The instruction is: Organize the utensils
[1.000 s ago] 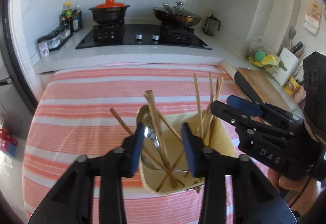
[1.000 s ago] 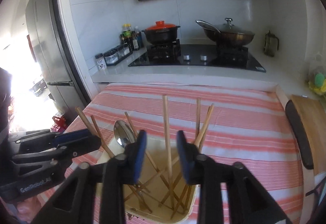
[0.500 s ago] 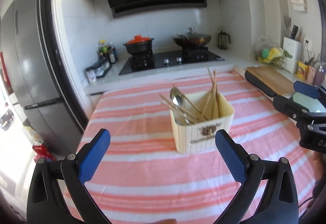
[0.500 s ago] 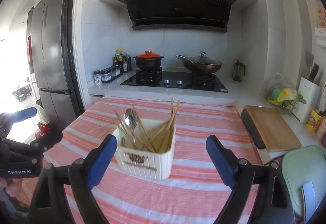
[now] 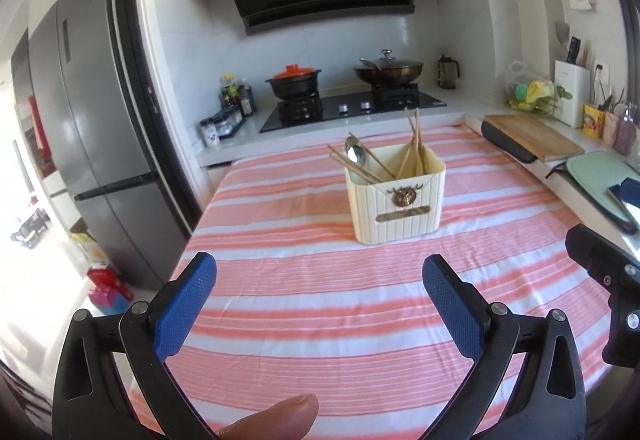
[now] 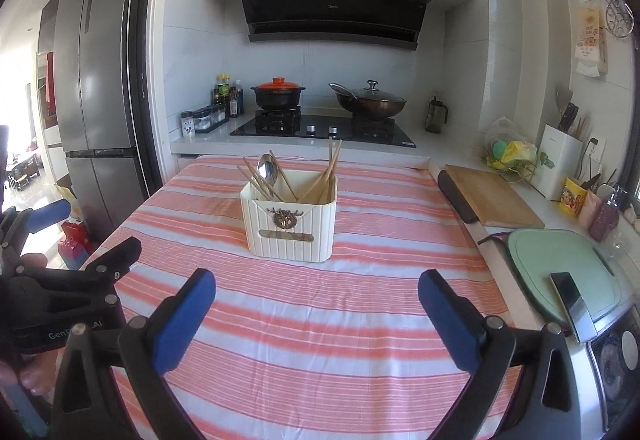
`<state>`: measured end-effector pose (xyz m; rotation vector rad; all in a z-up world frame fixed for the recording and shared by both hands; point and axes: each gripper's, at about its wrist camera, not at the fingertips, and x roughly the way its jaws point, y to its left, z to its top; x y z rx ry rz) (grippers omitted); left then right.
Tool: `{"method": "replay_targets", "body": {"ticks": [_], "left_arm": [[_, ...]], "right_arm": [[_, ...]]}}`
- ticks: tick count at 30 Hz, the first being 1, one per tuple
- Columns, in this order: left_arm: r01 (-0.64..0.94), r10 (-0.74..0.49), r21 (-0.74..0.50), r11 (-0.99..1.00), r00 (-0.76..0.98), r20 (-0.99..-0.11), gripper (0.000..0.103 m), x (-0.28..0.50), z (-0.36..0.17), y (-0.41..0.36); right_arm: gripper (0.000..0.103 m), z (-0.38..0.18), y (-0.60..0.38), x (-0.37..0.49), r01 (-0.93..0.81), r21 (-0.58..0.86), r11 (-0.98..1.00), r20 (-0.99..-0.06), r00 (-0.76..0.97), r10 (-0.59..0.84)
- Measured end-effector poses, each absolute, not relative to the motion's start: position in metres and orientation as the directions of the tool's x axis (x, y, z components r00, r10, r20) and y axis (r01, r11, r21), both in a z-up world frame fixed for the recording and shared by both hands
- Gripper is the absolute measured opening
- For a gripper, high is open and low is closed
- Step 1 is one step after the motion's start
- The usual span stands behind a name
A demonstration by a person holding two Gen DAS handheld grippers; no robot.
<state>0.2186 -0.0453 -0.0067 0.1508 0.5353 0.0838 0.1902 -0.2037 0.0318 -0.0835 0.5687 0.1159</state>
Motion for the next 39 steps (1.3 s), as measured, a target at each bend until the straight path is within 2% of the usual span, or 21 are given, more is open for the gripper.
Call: {"method": "replay_targets", "body": {"ticks": [11,39], "left_arm": [[-0.03,0.07,0.084,0.996,0.849,-0.523,0.103,0.206,0.003,-0.032],[-0.018,0.025,0.019,1.0,0.848,-0.53,0.103,0.202,0.009,-0.024]], "right_arm": [[0.103,0.048,-0.194,0.169,-0.162,-0.043,0.986,-0.521,0.846,0.116],[0.103,0.048,-0.187,0.164,-0.202,-0.012,0.979,-0.536,0.828,0.164]]}}
